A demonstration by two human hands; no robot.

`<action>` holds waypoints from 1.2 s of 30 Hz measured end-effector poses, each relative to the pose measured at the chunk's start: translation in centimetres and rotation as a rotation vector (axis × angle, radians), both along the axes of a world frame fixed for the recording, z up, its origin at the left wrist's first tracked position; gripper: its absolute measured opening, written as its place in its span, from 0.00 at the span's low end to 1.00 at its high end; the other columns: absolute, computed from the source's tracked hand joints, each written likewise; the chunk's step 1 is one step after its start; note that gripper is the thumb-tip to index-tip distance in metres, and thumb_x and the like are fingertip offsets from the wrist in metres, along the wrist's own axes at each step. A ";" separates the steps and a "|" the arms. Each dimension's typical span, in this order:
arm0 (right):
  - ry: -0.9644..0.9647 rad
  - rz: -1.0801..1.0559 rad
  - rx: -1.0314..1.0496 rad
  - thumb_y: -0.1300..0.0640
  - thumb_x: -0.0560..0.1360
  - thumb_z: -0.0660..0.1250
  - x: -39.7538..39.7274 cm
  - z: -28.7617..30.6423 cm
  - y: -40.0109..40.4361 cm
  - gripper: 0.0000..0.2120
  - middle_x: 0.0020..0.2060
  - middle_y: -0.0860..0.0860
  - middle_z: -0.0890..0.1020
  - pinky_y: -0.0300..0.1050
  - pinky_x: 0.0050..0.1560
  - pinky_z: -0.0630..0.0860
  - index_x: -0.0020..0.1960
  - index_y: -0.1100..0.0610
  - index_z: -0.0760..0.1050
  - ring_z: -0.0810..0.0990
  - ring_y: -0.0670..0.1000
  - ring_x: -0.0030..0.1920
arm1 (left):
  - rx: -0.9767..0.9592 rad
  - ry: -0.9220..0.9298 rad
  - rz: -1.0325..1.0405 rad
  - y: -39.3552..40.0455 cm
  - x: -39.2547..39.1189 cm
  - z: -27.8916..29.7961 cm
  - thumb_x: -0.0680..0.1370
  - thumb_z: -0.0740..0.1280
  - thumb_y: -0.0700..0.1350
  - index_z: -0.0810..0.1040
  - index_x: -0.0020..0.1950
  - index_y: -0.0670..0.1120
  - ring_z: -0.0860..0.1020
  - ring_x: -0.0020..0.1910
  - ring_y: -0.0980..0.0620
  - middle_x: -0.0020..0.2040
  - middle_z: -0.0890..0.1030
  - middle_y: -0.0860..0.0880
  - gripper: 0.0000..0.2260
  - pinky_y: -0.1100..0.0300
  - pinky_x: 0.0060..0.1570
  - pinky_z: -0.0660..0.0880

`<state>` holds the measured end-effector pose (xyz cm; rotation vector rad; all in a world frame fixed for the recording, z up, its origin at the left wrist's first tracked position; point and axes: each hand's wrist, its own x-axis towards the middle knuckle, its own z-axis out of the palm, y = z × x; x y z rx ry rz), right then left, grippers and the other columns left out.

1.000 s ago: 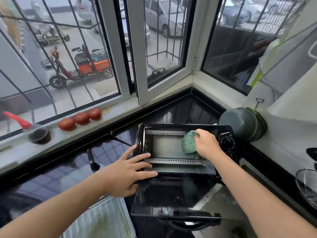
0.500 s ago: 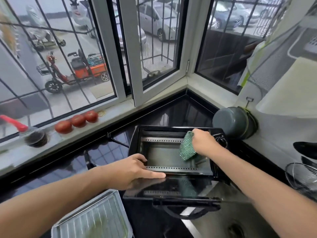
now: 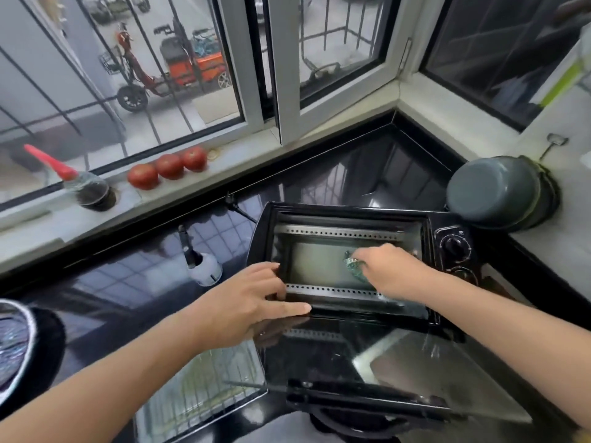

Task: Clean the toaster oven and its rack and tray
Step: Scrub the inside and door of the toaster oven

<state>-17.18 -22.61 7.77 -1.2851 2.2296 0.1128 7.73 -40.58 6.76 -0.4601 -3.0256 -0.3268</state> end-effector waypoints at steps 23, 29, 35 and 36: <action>-0.249 0.376 0.256 0.46 0.79 0.67 0.1 -4.8 -7.4 0.17 0.47 0.52 0.83 0.47 0.50 0.77 0.55 0.60 0.79 0.80 0.55 0.46 | -0.138 0.011 0.188 0.8 1.0 -0.2 0.76 0.73 0.40 0.81 0.65 0.51 0.74 0.61 0.46 0.48 0.79 0.52 0.18 0.35 0.78 0.55; -0.010 0.467 0.648 0.48 0.81 0.65 -2.7 -3.7 -4.7 0.19 0.56 0.57 0.82 0.49 0.56 0.78 0.61 0.64 0.77 0.81 0.57 0.53 | -0.114 0.014 0.209 1.1 1.1 -0.5 0.75 0.74 0.40 0.82 0.64 0.51 0.74 0.61 0.47 0.47 0.78 0.53 0.18 0.37 0.80 0.53; -0.304 0.332 0.162 0.49 0.81 0.64 4.6 -4.9 -11.2 0.16 0.50 0.54 0.82 0.43 0.46 0.71 0.58 0.61 0.79 0.77 0.55 0.48 | -0.109 -0.005 0.208 1.0 1.2 -0.5 0.75 0.76 0.40 0.81 0.66 0.51 0.73 0.60 0.46 0.47 0.77 0.52 0.21 0.35 0.79 0.53; -0.290 0.363 0.155 0.51 0.80 0.64 5.3 -5.1 -11.8 0.14 0.50 0.56 0.83 0.44 0.44 0.71 0.57 0.61 0.79 0.77 0.55 0.46 | -0.118 -0.007 0.206 1.0 1.2 -0.6 0.74 0.76 0.40 0.81 0.66 0.52 0.74 0.60 0.46 0.47 0.76 0.52 0.21 0.35 0.79 0.54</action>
